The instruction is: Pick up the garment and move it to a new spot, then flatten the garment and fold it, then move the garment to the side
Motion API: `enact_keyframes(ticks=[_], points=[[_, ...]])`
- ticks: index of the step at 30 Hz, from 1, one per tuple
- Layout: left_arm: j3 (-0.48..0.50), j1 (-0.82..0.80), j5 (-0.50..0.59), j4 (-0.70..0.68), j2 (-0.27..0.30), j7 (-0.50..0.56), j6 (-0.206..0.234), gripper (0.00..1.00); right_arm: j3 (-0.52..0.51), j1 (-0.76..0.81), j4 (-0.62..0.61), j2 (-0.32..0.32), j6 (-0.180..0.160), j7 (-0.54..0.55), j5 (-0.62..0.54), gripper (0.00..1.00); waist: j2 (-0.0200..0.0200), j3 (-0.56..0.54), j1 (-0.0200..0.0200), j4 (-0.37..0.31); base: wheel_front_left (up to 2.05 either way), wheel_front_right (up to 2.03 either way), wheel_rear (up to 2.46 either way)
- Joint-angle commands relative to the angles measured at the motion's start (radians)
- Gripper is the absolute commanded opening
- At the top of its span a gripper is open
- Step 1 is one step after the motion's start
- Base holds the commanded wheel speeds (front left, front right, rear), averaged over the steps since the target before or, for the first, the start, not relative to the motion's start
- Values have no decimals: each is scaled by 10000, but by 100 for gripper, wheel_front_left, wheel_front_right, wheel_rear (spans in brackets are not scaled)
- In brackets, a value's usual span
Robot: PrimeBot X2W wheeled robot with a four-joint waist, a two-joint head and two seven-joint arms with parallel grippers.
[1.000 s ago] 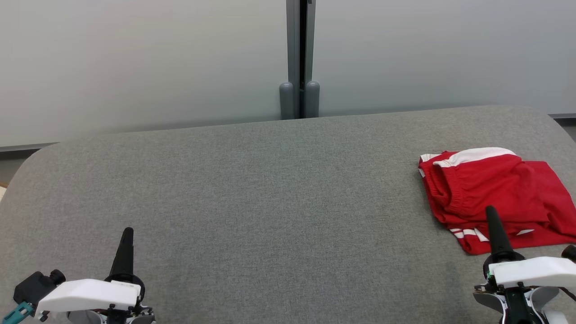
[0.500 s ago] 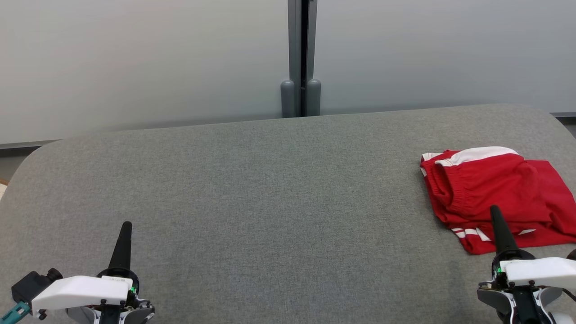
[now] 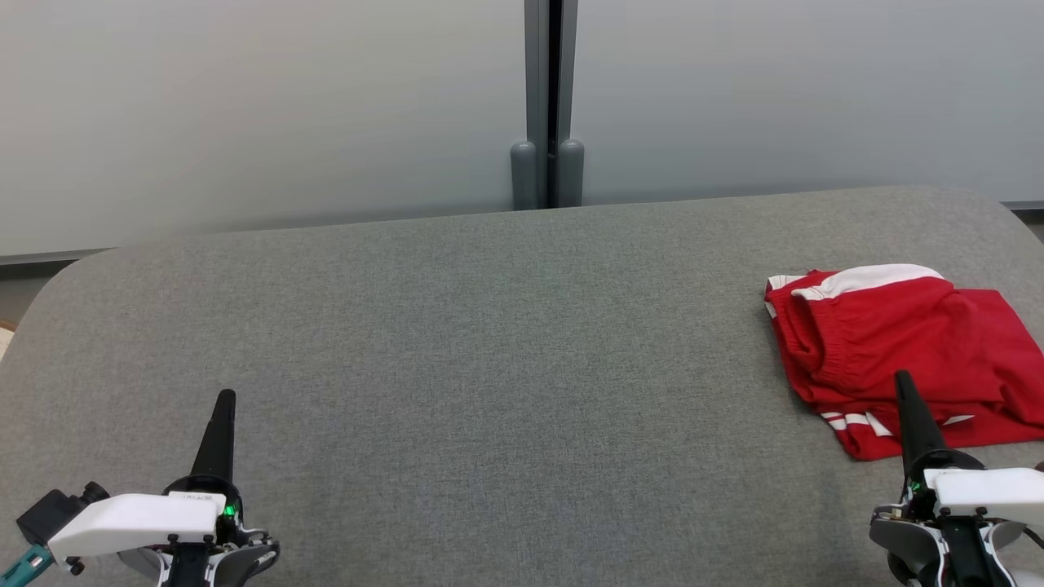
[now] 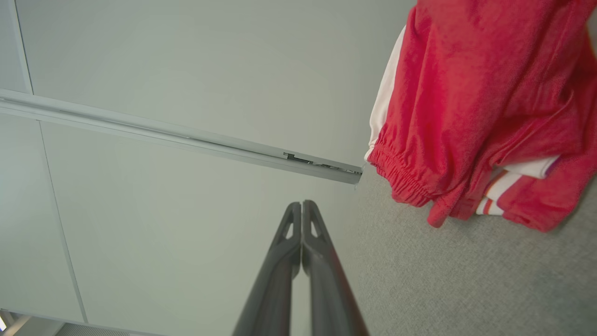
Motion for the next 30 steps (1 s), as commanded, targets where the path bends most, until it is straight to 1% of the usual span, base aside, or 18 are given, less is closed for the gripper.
enact_keyframes(ticks=[1,30], points=[[115,-231,-207,-33,9,74,-113,0,-93,-9,-129,-5,1,90,263,0,-1,9,1,5,0,0,0],[588,-462,-1824,125,-284,602,-547,0,-499,63,-244,162,0,536,2226,0,-1,134,1,76,0,0,0]])
